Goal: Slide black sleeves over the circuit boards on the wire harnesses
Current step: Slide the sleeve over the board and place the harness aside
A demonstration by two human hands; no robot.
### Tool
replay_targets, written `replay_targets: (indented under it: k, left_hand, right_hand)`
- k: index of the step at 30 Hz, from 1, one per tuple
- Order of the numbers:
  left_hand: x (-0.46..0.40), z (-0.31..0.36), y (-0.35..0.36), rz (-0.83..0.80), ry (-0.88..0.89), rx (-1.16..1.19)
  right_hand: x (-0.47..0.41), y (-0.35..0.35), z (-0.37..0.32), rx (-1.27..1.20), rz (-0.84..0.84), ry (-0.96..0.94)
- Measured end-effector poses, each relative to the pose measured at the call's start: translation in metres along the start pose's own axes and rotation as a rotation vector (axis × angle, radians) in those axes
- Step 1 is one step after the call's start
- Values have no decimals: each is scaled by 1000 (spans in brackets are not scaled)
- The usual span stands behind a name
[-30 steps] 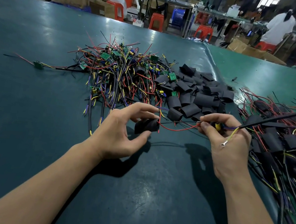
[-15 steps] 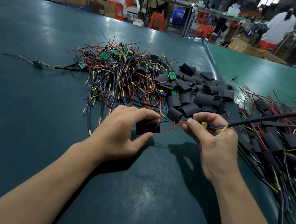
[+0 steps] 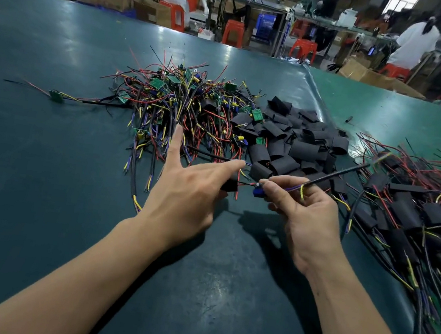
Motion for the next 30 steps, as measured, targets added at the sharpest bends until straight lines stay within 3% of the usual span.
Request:
replay_targets:
  k: [3, 12, 18, 23, 30]
  left_hand:
    - [0, 0, 4, -33, -15, -18]
    - [1, 4, -4, 9, 34, 216]
    - [1, -2, 1, -30, 14, 357]
    - [0, 1, -2, -25, 19, 413]
    - [1, 2, 0, -4, 18, 442]
  right_hand:
    - [0, 3, 8, -68, -12, 40]
    - [5, 10, 10, -271, -33, 143]
    - [8, 14, 12, -151, -25, 135]
    - [7, 12, -2, -9, -38, -4]
    - [10, 20, -1, -28, -117, 13]
Point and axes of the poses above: each hand's wrist, its own x-axis away from the middle knuckle, its own y-axis out of the palm, z = x × y, the point moved 9 cm from there along -x, towards the middle knuckle, and after that the axes turned 7 degrees about -y, right-handed, at the moved point
